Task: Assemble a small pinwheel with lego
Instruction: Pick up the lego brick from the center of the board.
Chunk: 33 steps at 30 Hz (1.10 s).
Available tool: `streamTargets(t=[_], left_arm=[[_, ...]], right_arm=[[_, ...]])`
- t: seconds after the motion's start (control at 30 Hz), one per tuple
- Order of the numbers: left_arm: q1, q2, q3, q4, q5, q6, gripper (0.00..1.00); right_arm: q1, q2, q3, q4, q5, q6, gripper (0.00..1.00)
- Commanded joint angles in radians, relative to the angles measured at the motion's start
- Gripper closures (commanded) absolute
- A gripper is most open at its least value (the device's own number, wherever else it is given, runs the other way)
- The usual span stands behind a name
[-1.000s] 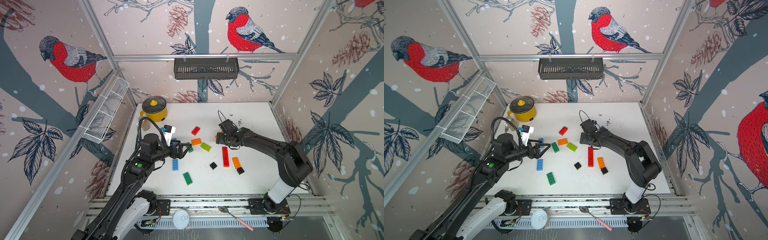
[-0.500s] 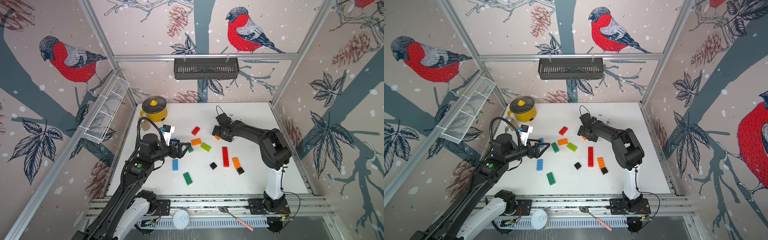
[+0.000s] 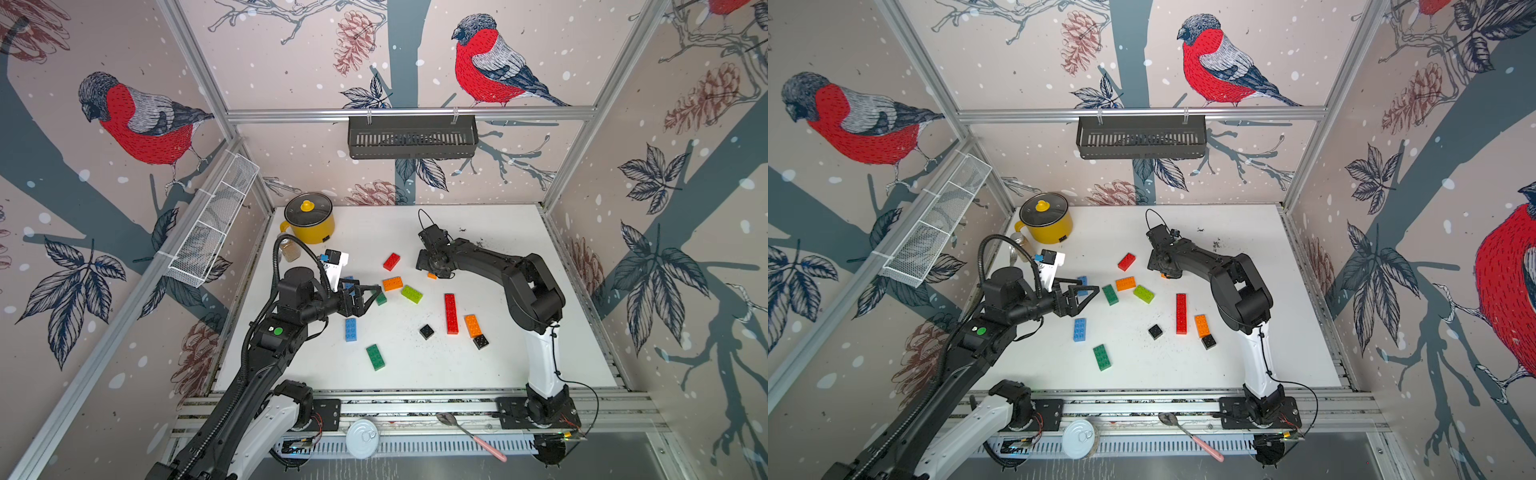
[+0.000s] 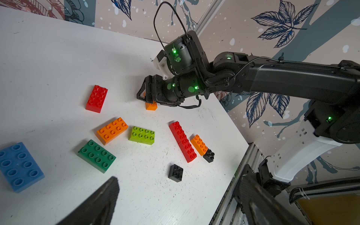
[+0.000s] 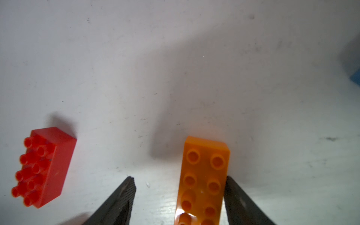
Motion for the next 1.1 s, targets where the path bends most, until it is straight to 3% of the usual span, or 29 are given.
streamTargets(t=[0.0,0.1,0.17,0.3,0.47,1.07], left_arm=[[-0.081,0.012,0.006,0.008,0.009,0.000,0.03],[-0.192,0.058,0.037,-0.047,-0.046,-0.020,0.03],[-0.213,0.078,0.044,-0.074,-0.035,-0.033,0.03],[-0.214,0.053,0.004,-0.072,-0.106,-0.020,0.03],[-0.214,0.054,0.011,-0.073,-0.113,-0.003,0.03],[-0.212,0.047,0.011,-0.077,-0.123,-0.001,0.03]], right_arm=[[0.004,0.015,0.025,-0.064,0.083,-0.025,0.37],[0.012,0.021,0.040,-0.087,0.106,-0.039,0.44],[0.015,0.024,0.044,-0.093,0.111,-0.047,0.47],[0.015,0.032,0.052,-0.100,0.116,-0.047,0.56],[0.022,0.035,0.063,-0.115,0.143,-0.037,0.60],[0.019,0.031,0.064,-0.111,0.133,-0.054,0.68]])
